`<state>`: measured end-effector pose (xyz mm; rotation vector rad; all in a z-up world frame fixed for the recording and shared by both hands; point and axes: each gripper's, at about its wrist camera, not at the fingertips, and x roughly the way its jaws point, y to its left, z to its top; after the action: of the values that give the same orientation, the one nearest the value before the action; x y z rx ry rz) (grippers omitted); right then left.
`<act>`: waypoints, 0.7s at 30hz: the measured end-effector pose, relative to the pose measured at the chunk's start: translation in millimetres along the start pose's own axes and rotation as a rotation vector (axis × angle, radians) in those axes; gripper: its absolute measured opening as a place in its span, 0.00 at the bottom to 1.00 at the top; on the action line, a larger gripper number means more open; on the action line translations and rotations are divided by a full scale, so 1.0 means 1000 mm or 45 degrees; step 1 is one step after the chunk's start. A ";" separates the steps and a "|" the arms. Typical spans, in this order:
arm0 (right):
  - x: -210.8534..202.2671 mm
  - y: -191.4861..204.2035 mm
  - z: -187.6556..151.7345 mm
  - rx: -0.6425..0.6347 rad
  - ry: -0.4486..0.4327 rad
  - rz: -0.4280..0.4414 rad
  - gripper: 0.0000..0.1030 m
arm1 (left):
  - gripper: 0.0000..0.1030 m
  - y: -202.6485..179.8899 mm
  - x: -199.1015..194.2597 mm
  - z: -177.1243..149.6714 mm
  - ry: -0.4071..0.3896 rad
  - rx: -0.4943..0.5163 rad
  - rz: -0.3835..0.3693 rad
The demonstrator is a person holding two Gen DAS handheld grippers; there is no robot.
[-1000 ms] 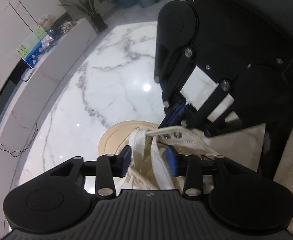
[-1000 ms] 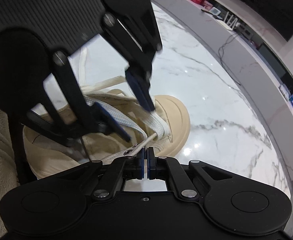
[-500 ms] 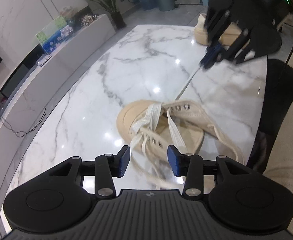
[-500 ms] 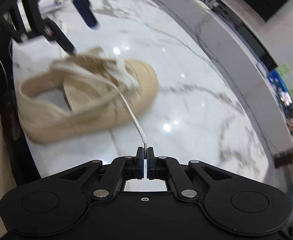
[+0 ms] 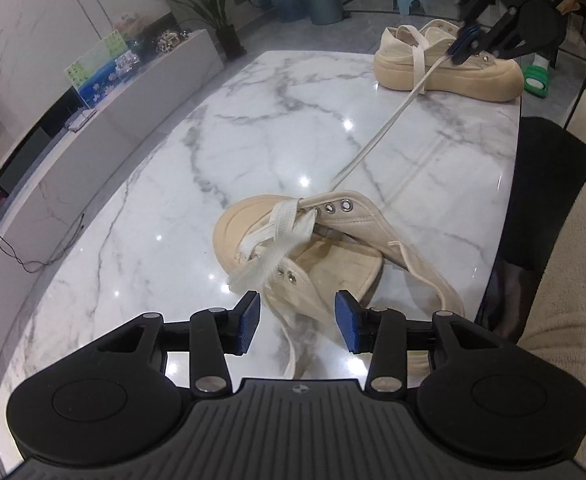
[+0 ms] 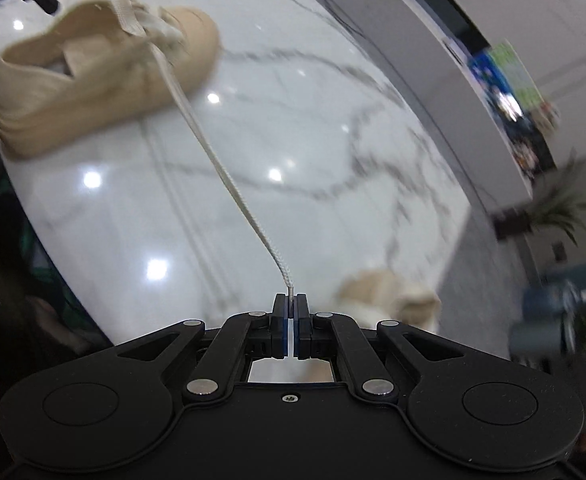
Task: Lace up shoes with both hands
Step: 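Pull the lace away from the sneaker with the right gripper, stretching it taut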
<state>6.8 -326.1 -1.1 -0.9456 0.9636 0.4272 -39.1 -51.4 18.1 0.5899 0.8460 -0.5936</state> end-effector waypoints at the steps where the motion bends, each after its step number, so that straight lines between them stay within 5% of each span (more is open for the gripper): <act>1: 0.000 -0.002 -0.002 0.009 0.006 -0.007 0.01 | 0.38 0.003 0.005 0.001 -0.001 -0.040 -0.006; 7: -0.013 -0.020 -0.028 0.093 0.061 -0.078 0.01 | 0.21 0.012 0.018 0.009 -0.018 -0.162 -0.012; 17: -0.014 -0.036 -0.056 0.231 0.185 -0.125 0.00 | 0.20 0.021 0.020 0.006 0.001 -0.192 0.007; 21: -0.016 -0.033 -0.046 0.216 0.155 -0.131 0.00 | 0.20 0.020 0.017 0.005 0.002 -0.184 0.011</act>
<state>-2.6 -380.9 17.6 -0.8695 1.0393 0.1996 -14.0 -45.4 12.2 0.4624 0.8796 -0.5191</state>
